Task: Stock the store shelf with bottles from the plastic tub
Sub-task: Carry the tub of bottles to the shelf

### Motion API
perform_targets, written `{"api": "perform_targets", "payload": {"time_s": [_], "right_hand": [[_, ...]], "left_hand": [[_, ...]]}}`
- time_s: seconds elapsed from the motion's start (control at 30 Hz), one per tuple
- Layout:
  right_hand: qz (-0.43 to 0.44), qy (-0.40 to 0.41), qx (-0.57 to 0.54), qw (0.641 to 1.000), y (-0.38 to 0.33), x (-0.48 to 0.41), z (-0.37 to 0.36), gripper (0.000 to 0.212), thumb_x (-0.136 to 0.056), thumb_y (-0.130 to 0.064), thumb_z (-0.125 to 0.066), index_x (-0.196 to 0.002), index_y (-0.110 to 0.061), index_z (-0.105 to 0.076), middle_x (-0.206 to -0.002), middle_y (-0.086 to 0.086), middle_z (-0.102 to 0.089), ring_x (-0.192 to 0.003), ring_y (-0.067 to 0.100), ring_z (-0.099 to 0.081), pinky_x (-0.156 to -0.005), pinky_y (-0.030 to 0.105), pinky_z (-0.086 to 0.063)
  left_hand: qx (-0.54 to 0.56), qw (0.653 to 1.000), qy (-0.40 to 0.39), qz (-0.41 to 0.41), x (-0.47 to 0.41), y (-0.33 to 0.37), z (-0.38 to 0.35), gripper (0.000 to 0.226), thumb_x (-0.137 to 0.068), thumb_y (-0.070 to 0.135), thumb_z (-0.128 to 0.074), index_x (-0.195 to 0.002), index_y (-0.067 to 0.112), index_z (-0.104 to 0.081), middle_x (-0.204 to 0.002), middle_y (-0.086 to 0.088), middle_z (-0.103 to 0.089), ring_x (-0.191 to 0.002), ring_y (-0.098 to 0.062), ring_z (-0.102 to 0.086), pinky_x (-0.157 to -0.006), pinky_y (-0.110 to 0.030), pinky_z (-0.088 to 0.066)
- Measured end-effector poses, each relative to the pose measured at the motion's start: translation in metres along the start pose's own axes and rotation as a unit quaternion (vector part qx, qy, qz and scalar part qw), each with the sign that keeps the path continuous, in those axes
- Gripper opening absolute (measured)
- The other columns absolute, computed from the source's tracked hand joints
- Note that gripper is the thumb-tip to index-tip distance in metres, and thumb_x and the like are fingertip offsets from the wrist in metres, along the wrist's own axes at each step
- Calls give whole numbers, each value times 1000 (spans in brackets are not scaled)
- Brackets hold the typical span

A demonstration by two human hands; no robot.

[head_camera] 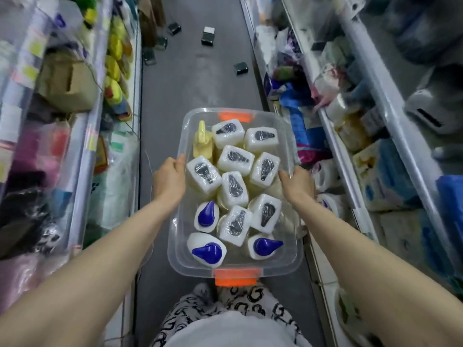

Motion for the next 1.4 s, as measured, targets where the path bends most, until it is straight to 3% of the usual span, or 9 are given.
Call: {"api": "perform_targets", "payload": {"time_s": [0.17, 0.3, 0.5, 0.67, 0.73, 0.8, 0.97, 1.13, 1.4], "right_hand": [[12, -9, 30, 999, -81, -110, -7, 32, -102, -27, -54, -116, 1, -60, -120, 19, -64, -99, 28, -55, -73, 29, -30], [24, -14, 48, 998, -145, -181, -10, 29, -103, -25, -53, -112, 2, -60, -106, 17, -62, -88, 22, -45, -66, 26, -25], [-1, 0, 43, 999, -213, -284, -32, 14, -103, -25, -51, -97, -12, -53, -95, 6, -54, -64, 13, -38, -47, 20, -26], [-41, 18, 41, 998, -256, -360, -51, 21, -103, -25, -51, -98, -6, -57, -91, 6, -49, -78, 22, -40, -55, 33, -17], [-51, 17, 34, 998, -272, -392, -58, 20, -103, -24, -51, -91, -9, -50, -89, 5, -47, -72, 20, -38, -57, 34, -21], [-59, 14, 30, 998, -284, -427, -63, 20, -103, -24, -51, -91, -9, -50, -87, 3, -47, -67, 18, -38, -55, 29, -28], [-82, -8, 40, 996, -292, -513, -74, 23, -103, -26, -51, -107, -5, -59, -94, 5, -51, -74, 17, -41, -50, 30, -21], [-78, -8, 50, 996, -295, -606, -81, 26, -102, -29, -52, -110, -6, -59, -102, 12, -62, -83, 24, -46, -69, 31, -29], [-116, 13, 83, 990, -267, -710, -116, 29, -101, -25, -54, -117, -1, -58, -89, 11, -53, -82, 29, -48, -65, 31, -20]], "left_hand": [[-36, 999, 28, 10, -111, 58, -6, 41, -106, 42, -30, -87, 11, -48, -98, -24, -60, -103, -41, -52, -74, -38, -26], [-26, 999, 30, 24, -187, 97, -7, 44, -106, 44, -30, -90, 9, -50, -78, -3, -49, -81, -27, -44, -70, -35, -28], [-34, 999, -7, -16, -331, 155, -26, 43, -107, 41, -29, -89, 7, -50, -70, 6, -40, -82, -25, -44, -68, -31, -24], [-43, 998, -41, -34, -438, 195, -45, 47, -106, 43, -29, -88, 5, -50, -79, -4, -51, -83, -27, -44, -70, -34, -26], [-57, 996, -49, -42, -479, 212, -55, 47, -106, 43, -28, -88, 5, -49, -85, -9, -53, -86, -28, -44, -71, -34, -26], [-74, 994, -62, -45, -518, 225, -72, 48, -107, 43, -27, -88, 5, -50, -87, -13, -55, -90, -33, -48, -73, -37, -28], [-93, 991, -90, -27, -587, 250, -121, 47, -106, 44, -28, -85, 7, -48, -97, -23, -61, -98, -41, -53, -80, -42, -36], [-101, 989, -105, 1, -643, 272, -175, 42, -107, 41, -29, -87, 9, -48, -96, -23, -59, -93, -36, -52, -75, -37, -29], [-115, 975, -189, 20, -730, 257, -284, 45, -106, 42, -26, -82, 11, -47, -75, -1, -51, -76, -25, -49, -71, -36, -32]]}}
Point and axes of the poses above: each hand's wrist, its own x-axis away from the middle knuckle, its own z-axis out of the back of the hand, y = z × x, the point moved 9 cm from there along -x, towards the middle knuckle
